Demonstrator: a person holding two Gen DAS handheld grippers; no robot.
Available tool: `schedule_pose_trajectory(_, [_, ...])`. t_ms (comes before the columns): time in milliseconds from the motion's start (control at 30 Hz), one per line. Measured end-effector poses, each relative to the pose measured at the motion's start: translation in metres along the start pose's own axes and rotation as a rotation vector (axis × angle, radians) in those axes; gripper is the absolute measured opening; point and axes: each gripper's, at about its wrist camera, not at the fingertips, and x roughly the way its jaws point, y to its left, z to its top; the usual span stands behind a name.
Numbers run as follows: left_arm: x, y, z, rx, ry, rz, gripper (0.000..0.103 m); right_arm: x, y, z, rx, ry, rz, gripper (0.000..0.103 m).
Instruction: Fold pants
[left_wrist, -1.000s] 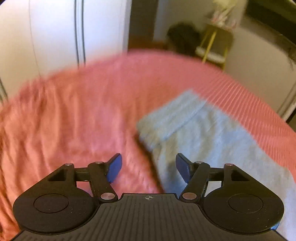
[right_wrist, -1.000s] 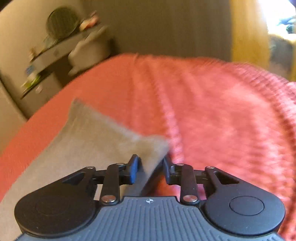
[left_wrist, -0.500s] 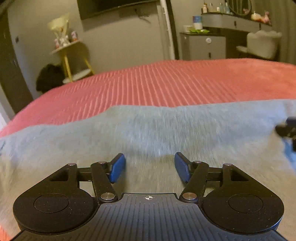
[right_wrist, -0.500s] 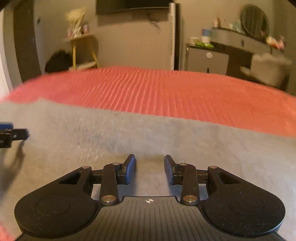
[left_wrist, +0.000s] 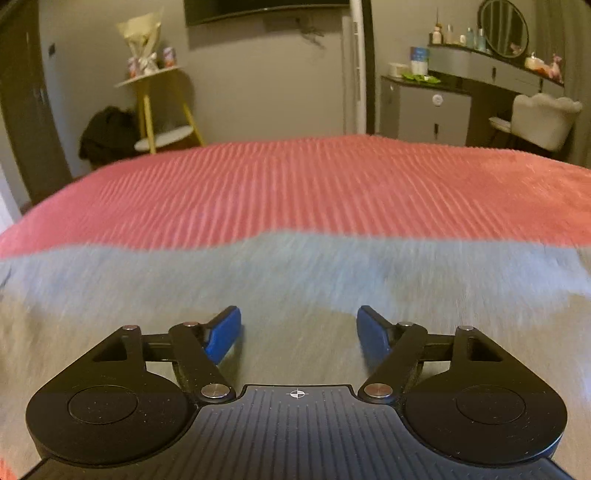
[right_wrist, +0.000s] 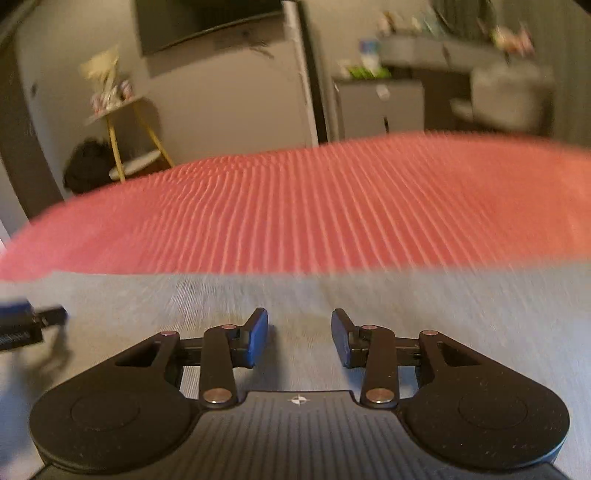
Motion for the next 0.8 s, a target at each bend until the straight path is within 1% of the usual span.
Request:
schedule_pose_trajectory(33, [0.002, 0.006, -0.007, 0.022, 0.022, 0.030, 0.080, -0.007, -0.019, -0.004, 0.045, 0.015, 0.025, 0.038])
schedule_pose_trajectory(67, [0.003, 0.014, -0.014, 0.039, 0.033, 0.065, 0.083, -0.020, -0.046, -0.014, 0.108, 0.030, 0.057, 0.038])
schedule_pose_trajectory(100, [0.000, 0.024, -0.017, 0.034, 0.027, 0.096, 0.083, -0.035, -0.071, -0.022, 0.168, 0.018, 0.090, 0.038])
schedule_pose_trajectory(133, [-0.005, 0.032, -0.017, 0.027, 0.034, 0.152, 0.082, -0.048, -0.092, -0.026, 0.225, 0.000, 0.098, 0.037])
schedule_pose_trajectory(167, [-0.008, 0.040, -0.015, 0.020, 0.047, 0.204, 0.077, -0.067, -0.123, -0.032, 0.309, -0.032, 0.052, 0.037])
schedule_pose_trajectory(200, [-0.013, 0.048, -0.013, 0.003, 0.062, 0.230, 0.075, -0.081, -0.146, -0.036, 0.371, -0.059, 0.000, 0.036])
schedule_pose_trajectory(233, [-0.019, 0.056, -0.012, -0.033, 0.073, 0.232, 0.075, -0.100, -0.171, -0.041, 0.446, -0.094, -0.064, 0.034])
schedule_pose_trajectory(267, [-0.028, 0.063, -0.013, -0.084, 0.074, 0.211, 0.075, -0.118, -0.188, -0.044, 0.503, -0.120, -0.167, 0.037])
schedule_pose_trajectory(300, [-0.037, 0.069, -0.015, -0.132, 0.074, 0.186, 0.075, -0.132, -0.197, -0.047, 0.533, -0.127, -0.301, 0.042])
schedule_pose_trajectory(333, [-0.046, 0.073, -0.018, -0.169, 0.080, 0.162, 0.075, -0.153, -0.208, -0.051, 0.562, -0.148, -0.447, 0.044])
schedule_pose_trajectory(367, [-0.052, 0.074, -0.020, -0.193, 0.089, 0.142, 0.076, -0.171, -0.216, -0.058, 0.598, -0.188, -0.452, 0.044])
schedule_pose_trajectory(400, [-0.059, 0.072, -0.024, -0.208, 0.096, 0.127, 0.076, -0.185, -0.223, -0.066, 0.655, -0.230, -0.398, 0.044])
schedule_pose_trajectory(433, [-0.064, 0.070, -0.028, -0.222, 0.102, 0.109, 0.078, -0.199, -0.230, -0.078, 0.734, -0.270, -0.325, 0.045])
schedule_pose_trajectory(467, [-0.068, 0.069, -0.034, -0.232, 0.106, 0.090, 0.079, -0.208, -0.235, -0.090, 0.798, -0.290, -0.272, 0.045])
schedule_pose_trajectory(567, [-0.066, 0.054, -0.048, -0.228, 0.136, 0.081, 0.078, -0.209, -0.243, -0.116, 0.893, -0.284, -0.190, 0.044])
schedule_pose_trajectory(600, [-0.067, 0.047, -0.049, -0.209, 0.127, 0.079, 0.078, -0.207, -0.246, -0.122, 0.905, -0.276, -0.178, 0.043])
schedule_pose_trajectory(667, [-0.070, 0.033, -0.048, -0.174, 0.109, 0.057, 0.078, -0.197, -0.251, -0.129, 0.929, -0.271, -0.157, 0.032])
schedule_pose_trajectory(733, [-0.069, 0.024, -0.048, -0.172, 0.096, 0.019, 0.079, -0.186, -0.252, -0.123, 0.952, -0.272, -0.168, 0.030])
schedule_pose_trajectory(767, [-0.067, 0.021, -0.049, -0.179, 0.098, 0.016, 0.079, -0.185, -0.257, -0.121, 0.959, -0.291, -0.168, 0.030])
schedule_pose_trajectory(800, [-0.065, 0.020, -0.050, -0.189, 0.103, 0.029, 0.079, -0.182, -0.260, -0.120, 0.971, -0.305, -0.175, 0.030])
